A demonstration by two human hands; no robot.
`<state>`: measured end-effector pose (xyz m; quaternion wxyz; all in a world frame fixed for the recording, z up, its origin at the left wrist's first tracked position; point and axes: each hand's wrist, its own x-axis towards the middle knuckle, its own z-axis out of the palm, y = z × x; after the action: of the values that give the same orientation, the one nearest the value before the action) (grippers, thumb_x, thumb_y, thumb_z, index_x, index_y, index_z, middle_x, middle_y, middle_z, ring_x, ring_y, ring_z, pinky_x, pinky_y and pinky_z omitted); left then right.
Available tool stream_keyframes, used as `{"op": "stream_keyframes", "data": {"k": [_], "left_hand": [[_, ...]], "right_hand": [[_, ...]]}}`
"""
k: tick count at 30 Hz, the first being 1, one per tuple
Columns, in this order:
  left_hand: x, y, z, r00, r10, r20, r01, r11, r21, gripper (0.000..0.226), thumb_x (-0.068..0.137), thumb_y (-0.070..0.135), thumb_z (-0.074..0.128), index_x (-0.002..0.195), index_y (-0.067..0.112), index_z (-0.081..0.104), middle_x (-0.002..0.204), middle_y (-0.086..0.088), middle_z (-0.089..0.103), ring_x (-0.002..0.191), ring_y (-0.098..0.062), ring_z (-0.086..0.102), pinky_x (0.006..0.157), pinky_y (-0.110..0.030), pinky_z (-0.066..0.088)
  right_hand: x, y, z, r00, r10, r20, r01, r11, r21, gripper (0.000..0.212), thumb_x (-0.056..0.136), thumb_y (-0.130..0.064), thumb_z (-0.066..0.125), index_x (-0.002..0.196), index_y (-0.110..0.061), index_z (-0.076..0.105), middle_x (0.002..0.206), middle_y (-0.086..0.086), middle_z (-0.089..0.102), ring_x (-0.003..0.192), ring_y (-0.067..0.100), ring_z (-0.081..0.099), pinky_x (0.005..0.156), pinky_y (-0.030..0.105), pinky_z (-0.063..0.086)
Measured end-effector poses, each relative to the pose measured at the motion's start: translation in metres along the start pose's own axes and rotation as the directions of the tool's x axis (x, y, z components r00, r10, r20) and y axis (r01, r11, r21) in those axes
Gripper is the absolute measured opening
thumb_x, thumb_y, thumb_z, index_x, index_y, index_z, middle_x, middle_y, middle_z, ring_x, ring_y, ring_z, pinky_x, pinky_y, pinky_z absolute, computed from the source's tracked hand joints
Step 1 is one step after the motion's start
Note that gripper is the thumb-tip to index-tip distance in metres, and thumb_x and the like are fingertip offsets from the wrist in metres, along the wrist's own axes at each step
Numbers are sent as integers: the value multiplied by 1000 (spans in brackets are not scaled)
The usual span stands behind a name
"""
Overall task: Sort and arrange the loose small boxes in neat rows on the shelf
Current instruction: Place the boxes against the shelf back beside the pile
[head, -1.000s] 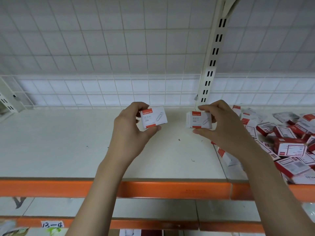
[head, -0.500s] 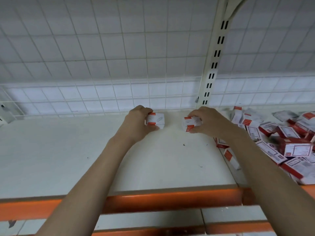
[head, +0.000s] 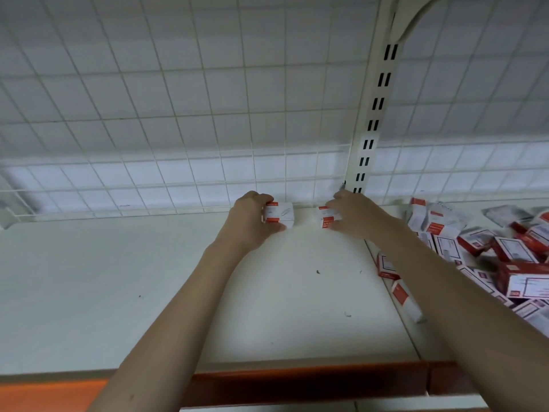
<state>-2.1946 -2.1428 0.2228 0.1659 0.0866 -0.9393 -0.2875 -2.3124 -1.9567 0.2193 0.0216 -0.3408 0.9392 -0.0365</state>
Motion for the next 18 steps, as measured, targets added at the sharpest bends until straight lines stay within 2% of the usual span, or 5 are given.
{"op": "stream_keyframes", "data": {"k": [4,7,9,12,18], "left_hand": [[4,1,8,1000,10,0,-10,1000,8,55,74,21,77,123,8,55,113,-8,53,88,-14,47,77,-18,34],[5,2,15,1000,7,-2,-7,1000,-6,54,73,20,78,121,8,57,111,-8,54,87,-15,48,77,-19,35],[6,3,19,1000,7,0,-7,1000,-21,53,72,19,79,119,8,58,110,-8,54,87,-15,49,78,-20,38],[7,6,24,1000,13,1,-13,1000,-20,53,71,20,79,118,8,59,108,-8,55,86,-15,50,78,-22,40],[5,2,27,1000,-9,-3,9,999,-41,57,70,20,80,121,9,58,109,-6,55,85,-13,49,79,-22,41]], "right_hand": [[-35,1,6,999,-43,-20,43,999,9,38,95,-17,40,131,-7,44,141,11,36,131,26,33,107,36,32],[-55,8,15,995,-99,-2,99,995,4,46,99,-19,34,143,-6,28,155,7,13,143,20,11,114,28,12],[-57,10,20,994,-109,0,109,994,2,51,100,-22,30,147,-7,15,157,7,4,144,19,4,116,29,6],[-48,6,24,994,-107,-17,107,994,-5,53,101,-27,24,148,-9,7,157,6,-2,144,19,-1,117,30,3],[-27,-5,36,995,-99,-14,98,994,-52,52,101,-28,23,148,-11,9,157,5,5,144,20,4,117,35,4]]}}
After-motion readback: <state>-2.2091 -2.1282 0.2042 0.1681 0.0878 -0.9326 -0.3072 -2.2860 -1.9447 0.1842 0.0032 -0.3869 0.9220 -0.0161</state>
